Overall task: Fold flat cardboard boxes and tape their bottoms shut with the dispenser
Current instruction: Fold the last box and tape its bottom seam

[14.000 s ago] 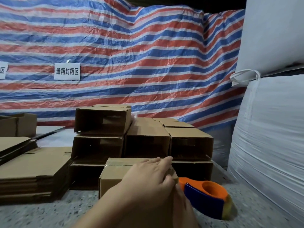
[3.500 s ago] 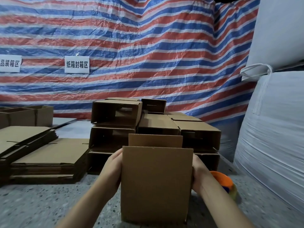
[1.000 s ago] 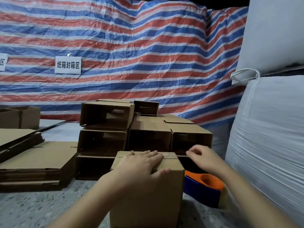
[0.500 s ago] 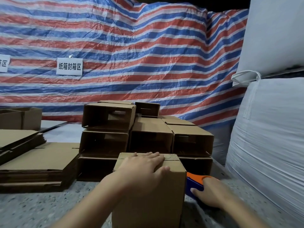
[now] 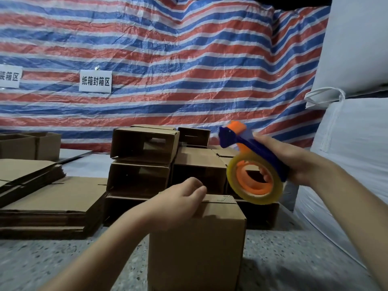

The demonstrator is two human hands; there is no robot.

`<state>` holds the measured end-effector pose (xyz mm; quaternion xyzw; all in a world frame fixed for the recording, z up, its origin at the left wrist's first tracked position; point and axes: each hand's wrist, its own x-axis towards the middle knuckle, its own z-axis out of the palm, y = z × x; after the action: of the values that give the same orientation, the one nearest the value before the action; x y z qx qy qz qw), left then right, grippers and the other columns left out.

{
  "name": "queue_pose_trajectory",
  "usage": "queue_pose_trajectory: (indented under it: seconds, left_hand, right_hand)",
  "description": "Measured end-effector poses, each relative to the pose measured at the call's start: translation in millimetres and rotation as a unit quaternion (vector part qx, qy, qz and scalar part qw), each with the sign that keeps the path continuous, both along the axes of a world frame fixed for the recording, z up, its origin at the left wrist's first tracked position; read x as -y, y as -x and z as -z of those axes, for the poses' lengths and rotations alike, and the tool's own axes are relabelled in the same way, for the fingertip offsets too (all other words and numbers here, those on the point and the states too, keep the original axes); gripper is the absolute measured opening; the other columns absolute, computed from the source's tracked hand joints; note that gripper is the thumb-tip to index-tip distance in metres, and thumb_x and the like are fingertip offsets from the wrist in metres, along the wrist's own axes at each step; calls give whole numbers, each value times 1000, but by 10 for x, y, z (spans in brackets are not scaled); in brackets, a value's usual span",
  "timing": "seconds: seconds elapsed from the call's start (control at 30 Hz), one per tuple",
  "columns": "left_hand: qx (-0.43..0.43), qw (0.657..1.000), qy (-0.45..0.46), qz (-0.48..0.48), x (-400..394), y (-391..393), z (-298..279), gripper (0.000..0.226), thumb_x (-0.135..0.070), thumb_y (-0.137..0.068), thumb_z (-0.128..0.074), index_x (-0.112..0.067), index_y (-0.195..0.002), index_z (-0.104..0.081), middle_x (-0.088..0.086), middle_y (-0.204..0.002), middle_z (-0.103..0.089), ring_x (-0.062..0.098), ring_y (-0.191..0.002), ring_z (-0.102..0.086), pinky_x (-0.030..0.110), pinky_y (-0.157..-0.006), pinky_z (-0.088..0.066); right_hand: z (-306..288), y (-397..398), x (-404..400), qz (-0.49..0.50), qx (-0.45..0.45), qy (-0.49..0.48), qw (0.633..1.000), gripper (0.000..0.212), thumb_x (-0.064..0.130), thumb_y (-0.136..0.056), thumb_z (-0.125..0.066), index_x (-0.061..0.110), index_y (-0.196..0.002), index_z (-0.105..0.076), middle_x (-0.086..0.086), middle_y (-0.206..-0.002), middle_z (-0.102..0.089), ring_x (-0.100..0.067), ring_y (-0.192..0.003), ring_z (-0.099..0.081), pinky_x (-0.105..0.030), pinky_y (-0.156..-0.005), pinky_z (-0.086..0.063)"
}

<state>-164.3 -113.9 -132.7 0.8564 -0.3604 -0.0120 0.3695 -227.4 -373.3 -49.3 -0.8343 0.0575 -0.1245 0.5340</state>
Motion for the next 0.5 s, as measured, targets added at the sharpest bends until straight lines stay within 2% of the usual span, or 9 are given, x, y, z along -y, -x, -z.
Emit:
queue_pose_trajectory:
  seconds: [0.07,0.13,0.2,0.27,0.3,0.4,0.5]
  left_hand:
    - [-49,997,59,16,-16,-25,-18,36,-52,-103,-33,-35,-127,-53,-14,-120,-60,0,-111,-55,30,-99,-45]
    - [-80,991,101,36,-16,-52,-16,41,-53,-103,-28,-34,-125,-56,-15,-122,-59,-3,-113,-53,22,-94,-42]
    - [-95,982,162,33,-5,-70,3,50,-54,-102,-23,-28,-121,-61,-11,-119,-64,0,-111,-59,18,-89,-44]
    - [-115,959,259,-25,21,-90,21,62,-53,-103,-18,-18,-105,-69,-1,-106,-73,6,-100,-68,19,-85,-48]
    - [-138,941,303,-63,34,-109,10,68,-52,-104,-16,-14,-96,-72,3,-97,-76,11,-95,-70,23,-84,-50]
    - [-208,902,361,-114,70,-155,-54,74,-52,-105,-19,-8,-79,-73,9,-87,-77,20,-89,-73,32,-83,-50]
    - [-254,871,405,-113,33,-187,-64,64,-50,-103,-33,-9,-70,-70,10,-84,-77,22,-86,-73,31,-73,-46]
  right_hand:
    - [-127,-92,-140,-50,-26,5,998,74,75,-60,-71,16,-105,-68,-5,-79,-74,-16,-60,-70,-29,-52,-55]
    - [-197,-209,-259,-72,-54,44,995,75,73,-61,-72,18,-111,-65,-5,-82,-74,-16,-63,-70,-30,-55,-57]
    - [-214,-311,-328,-73,-95,86,989,82,74,-56,-74,19,-116,-64,-5,-93,-78,-19,-77,-74,-36,-70,-62]
    - [-193,-372,-369,-78,-132,113,982,88,74,-53,-74,16,-118,-67,-10,-105,-77,-24,-92,-73,-42,-92,-57]
    - [-189,-395,-379,-82,-137,122,980,89,74,-52,-75,15,-118,-68,-11,-106,-77,-24,-93,-72,-40,-94,-55]
    - [-205,-444,-387,-93,-136,145,976,87,73,-54,-78,14,-117,-66,-11,-103,-78,-21,-83,-74,-33,-77,-59]
    - [-228,-472,-410,-112,-142,160,970,85,71,-62,-77,14,-123,-62,-13,-108,-76,-26,-92,-73,-35,-80,-58]
